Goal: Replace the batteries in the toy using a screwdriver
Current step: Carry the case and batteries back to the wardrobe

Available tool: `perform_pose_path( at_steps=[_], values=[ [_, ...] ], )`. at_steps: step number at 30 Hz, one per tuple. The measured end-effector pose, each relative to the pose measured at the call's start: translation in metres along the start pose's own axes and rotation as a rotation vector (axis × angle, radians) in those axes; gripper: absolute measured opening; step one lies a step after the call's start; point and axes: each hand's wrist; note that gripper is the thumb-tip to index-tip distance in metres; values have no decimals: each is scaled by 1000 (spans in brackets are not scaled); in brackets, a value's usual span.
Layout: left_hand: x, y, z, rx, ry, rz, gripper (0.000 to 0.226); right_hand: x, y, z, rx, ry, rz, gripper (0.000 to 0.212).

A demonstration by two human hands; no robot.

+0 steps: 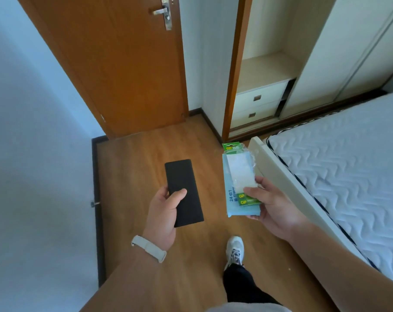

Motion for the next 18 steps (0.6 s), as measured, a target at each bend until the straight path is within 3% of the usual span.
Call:
perform_pose_path(
  at_steps=[5, 18],
  values=[
    [71, -19, -60, 52, -29, 18, 19, 75, 47, 24, 54, -9, 5, 60],
    [215, -71, -263, 145, 113, -8, 29, 219, 166, 104, 99, -101, 17, 57]
  ],
)
Point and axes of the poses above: each hand's wrist, its own x-axis towards the middle knuckle, its own z-axis out of the back of the hand, y = z × x, and after that the axes turned 9 degrees about -y, right-handed
